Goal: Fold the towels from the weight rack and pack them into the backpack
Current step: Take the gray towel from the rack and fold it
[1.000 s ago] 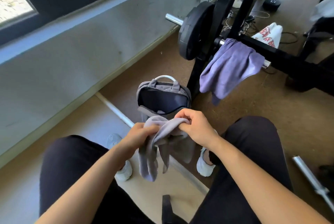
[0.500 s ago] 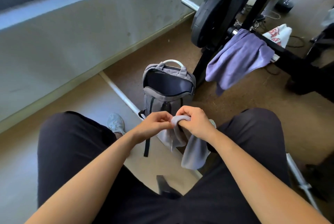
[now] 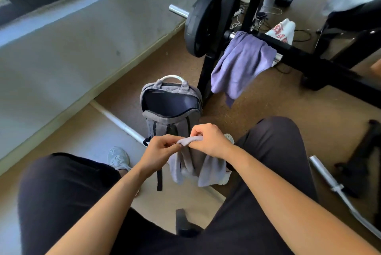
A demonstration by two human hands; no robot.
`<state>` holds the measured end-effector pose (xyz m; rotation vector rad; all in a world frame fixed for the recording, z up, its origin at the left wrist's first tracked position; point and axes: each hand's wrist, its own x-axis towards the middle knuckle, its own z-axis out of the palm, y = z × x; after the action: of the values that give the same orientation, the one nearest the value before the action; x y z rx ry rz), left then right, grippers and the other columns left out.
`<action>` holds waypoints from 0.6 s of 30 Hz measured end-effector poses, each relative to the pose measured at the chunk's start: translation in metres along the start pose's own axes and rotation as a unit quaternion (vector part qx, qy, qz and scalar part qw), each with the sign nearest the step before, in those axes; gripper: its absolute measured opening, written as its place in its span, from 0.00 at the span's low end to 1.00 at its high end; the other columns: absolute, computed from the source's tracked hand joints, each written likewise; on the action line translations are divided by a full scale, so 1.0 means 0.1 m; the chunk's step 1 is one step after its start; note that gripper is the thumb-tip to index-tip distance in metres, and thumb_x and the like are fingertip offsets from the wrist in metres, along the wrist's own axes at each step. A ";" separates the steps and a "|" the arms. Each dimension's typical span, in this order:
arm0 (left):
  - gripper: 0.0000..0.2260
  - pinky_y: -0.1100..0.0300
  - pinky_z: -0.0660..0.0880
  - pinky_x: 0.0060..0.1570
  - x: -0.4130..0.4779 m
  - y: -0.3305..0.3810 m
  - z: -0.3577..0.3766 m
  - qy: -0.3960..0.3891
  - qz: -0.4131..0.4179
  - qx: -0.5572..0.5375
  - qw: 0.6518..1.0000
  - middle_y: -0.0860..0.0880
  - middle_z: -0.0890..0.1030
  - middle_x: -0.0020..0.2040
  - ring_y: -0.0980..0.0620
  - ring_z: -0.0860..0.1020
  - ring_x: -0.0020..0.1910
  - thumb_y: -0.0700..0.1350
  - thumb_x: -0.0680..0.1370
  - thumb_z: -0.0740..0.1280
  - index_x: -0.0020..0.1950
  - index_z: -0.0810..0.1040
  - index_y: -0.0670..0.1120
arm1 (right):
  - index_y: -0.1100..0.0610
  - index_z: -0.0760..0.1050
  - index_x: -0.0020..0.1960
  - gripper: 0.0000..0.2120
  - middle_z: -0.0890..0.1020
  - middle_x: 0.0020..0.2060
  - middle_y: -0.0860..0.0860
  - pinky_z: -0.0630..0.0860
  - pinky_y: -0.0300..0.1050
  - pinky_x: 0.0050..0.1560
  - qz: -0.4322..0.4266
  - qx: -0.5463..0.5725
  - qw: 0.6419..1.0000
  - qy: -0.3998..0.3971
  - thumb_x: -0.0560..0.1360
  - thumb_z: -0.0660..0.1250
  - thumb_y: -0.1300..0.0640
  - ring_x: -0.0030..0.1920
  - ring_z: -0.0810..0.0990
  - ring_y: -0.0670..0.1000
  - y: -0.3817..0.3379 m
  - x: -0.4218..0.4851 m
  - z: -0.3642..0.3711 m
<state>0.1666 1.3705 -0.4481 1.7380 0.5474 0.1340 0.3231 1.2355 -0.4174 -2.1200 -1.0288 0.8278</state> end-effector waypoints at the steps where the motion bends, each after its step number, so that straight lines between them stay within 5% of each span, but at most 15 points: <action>1: 0.11 0.54 0.81 0.54 0.00 0.01 0.00 0.017 0.000 -0.005 1.000 0.54 0.87 0.48 0.51 0.84 0.51 0.38 0.80 0.70 0.57 0.87 0.50 | 0.53 0.80 0.40 0.12 0.82 0.35 0.48 0.76 0.48 0.38 0.003 -0.003 1.000 -0.005 0.71 0.76 0.45 0.38 0.79 0.48 0.00 0.01 -0.01; 4: 0.11 0.51 0.83 0.48 0.00 0.00 0.01 0.064 -0.014 -0.006 0.998 0.52 0.88 0.46 0.51 0.85 0.48 0.37 0.80 0.68 0.55 0.87 0.49 | 0.54 0.81 0.43 0.09 0.81 0.37 0.48 0.75 0.46 0.41 0.007 -0.011 0.999 -0.037 0.71 0.77 0.49 0.39 0.78 0.48 0.04 0.02 -0.02; 10: 0.10 0.65 0.75 0.42 -0.02 0.02 0.01 0.092 0.001 -0.042 0.995 0.50 0.85 0.44 0.58 0.80 0.42 0.38 0.80 0.66 0.47 0.85 0.51 | 0.55 0.82 0.48 0.10 0.83 0.43 0.56 0.75 0.43 0.44 0.007 0.049 0.986 -0.158 0.72 0.76 0.50 0.40 0.78 0.46 0.09 0.03 -0.04; 18: 0.07 0.67 0.75 0.42 0.00 0.05 -0.11 0.110 0.018 -0.028 0.993 0.50 0.82 0.44 0.59 0.79 0.41 0.39 0.82 0.62 0.49 0.79 0.44 | 0.50 0.79 0.39 0.08 0.78 0.35 0.47 0.72 0.45 0.42 0.022 0.051 0.993 -0.104 0.71 0.77 0.50 0.37 0.75 0.46 0.16 0.13 -0.12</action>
<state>0.1636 1.3799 -0.4404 1.6893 0.6668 0.3650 0.3457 1.2354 -0.4250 -2.0075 -1.0244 1.1184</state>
